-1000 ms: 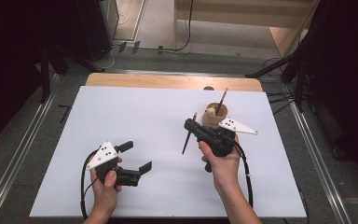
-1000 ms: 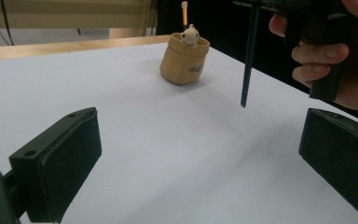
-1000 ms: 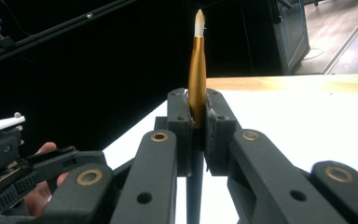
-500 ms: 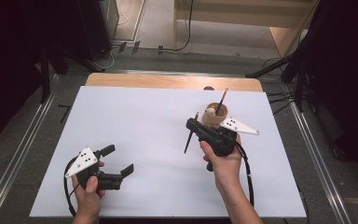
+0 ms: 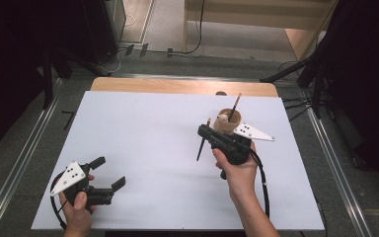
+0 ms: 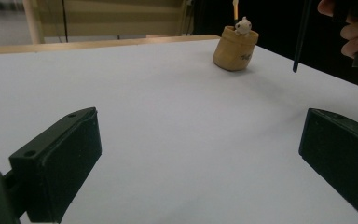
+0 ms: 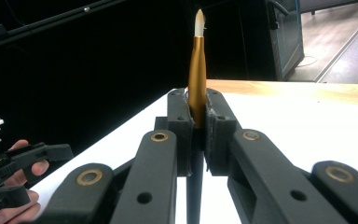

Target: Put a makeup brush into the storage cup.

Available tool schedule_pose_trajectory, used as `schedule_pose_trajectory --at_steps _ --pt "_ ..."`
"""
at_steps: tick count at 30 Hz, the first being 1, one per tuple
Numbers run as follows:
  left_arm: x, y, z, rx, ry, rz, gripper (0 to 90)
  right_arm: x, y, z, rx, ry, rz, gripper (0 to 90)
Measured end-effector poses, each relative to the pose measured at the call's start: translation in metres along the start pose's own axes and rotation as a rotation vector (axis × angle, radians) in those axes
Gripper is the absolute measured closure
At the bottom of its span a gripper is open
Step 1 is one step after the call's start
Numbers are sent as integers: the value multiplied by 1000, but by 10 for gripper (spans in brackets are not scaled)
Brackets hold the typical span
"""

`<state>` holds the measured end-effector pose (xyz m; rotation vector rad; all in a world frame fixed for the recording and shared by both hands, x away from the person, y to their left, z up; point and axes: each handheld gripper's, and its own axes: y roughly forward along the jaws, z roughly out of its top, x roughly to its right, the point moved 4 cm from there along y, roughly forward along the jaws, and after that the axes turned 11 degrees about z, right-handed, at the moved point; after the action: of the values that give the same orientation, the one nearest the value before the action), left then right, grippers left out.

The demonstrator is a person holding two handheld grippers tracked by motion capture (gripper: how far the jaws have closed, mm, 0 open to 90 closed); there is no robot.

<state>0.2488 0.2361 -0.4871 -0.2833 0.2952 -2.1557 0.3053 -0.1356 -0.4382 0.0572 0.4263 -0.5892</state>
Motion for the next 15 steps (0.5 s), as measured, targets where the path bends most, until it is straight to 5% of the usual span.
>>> schedule_pose_trajectory --at_steps 15 --pt "-25 -23 -10 25 -11 53 0 3 1 5 19 -60 -30 846"
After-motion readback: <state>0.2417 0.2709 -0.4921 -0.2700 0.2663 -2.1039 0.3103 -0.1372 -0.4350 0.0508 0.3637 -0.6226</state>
